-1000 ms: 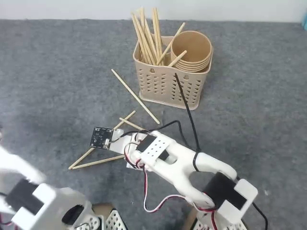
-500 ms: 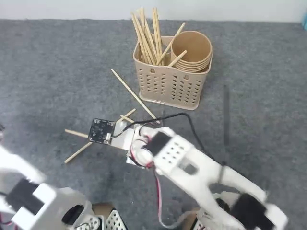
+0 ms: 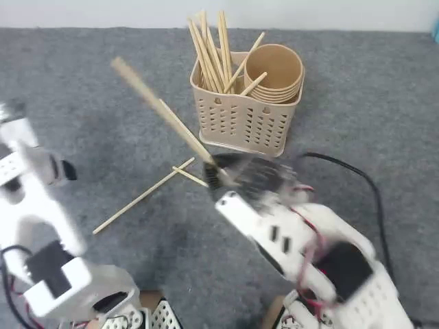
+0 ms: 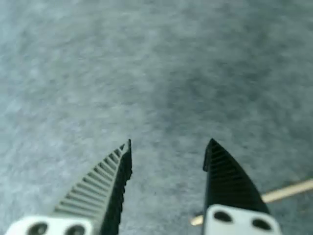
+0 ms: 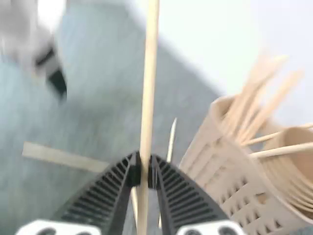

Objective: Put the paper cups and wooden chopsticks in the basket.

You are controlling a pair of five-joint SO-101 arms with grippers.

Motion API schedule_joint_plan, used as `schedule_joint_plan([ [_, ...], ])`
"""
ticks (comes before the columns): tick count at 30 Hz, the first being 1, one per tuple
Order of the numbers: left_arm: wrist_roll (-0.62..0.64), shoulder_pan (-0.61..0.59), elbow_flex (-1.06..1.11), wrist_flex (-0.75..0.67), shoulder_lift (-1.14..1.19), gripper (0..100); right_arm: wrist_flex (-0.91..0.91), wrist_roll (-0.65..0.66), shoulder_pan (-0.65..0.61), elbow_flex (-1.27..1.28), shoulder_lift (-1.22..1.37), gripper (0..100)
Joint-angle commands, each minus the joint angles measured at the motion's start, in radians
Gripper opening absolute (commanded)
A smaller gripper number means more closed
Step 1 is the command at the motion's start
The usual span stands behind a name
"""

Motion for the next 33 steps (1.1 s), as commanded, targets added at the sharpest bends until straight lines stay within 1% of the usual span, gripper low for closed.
schedule_joint_plan([
  [1, -0.097, 0.167, -0.050, 0.078, -0.015, 16, -0.012, -0.052, 0.050, 0.066, -0.113, 0.8],
  [3, -0.140, 0.252, -0.038, 0.109, -0.015, 13, -0.048, -0.071, 0.076, 0.147, -0.165, 0.8],
  [6, -0.221, 0.385, 0.021, 0.104, -0.040, 15, -0.117, -0.084, 0.122, 0.264, -0.246, 0.8],
  [8, -0.270, 0.462, 0.076, 0.061, -0.086, 16, -0.145, -0.083, 0.137, 0.322, -0.303, 0.8],
  [12, -0.272, 0.551, 0.168, -0.052, -0.199, 19, -0.154, -0.083, 0.140, 0.387, -0.394, 0.8],
  [16, -0.276, 0.637, 0.263, -0.146, -0.215, 20, -0.156, -0.083, 0.140, 0.410, -0.435, 0.8],
  [19, -0.279, 0.660, 0.282, -0.196, -0.173, 20, -0.153, -0.083, 0.140, 0.416, -0.441, 0.8],
  [23, -0.367, 0.661, 0.278, -0.236, -0.075, 19, -0.150, -0.083, 0.140, 0.419, -0.447, 0.8],
  [26, -0.400, 0.660, 0.278, -0.279, 0.002, 19, -0.148, -0.083, 0.140, 0.419, -0.447, 0.8],
  [29, -0.439, 0.661, 0.278, -0.265, 0.051, 19, -0.148, -0.083, 0.140, 0.419, -0.447, 0.8],
  [33, -0.443, 0.669, 0.274, -0.259, 0.051, 15, -0.148, -0.083, 0.140, 0.419, -0.447, 0.8],
])
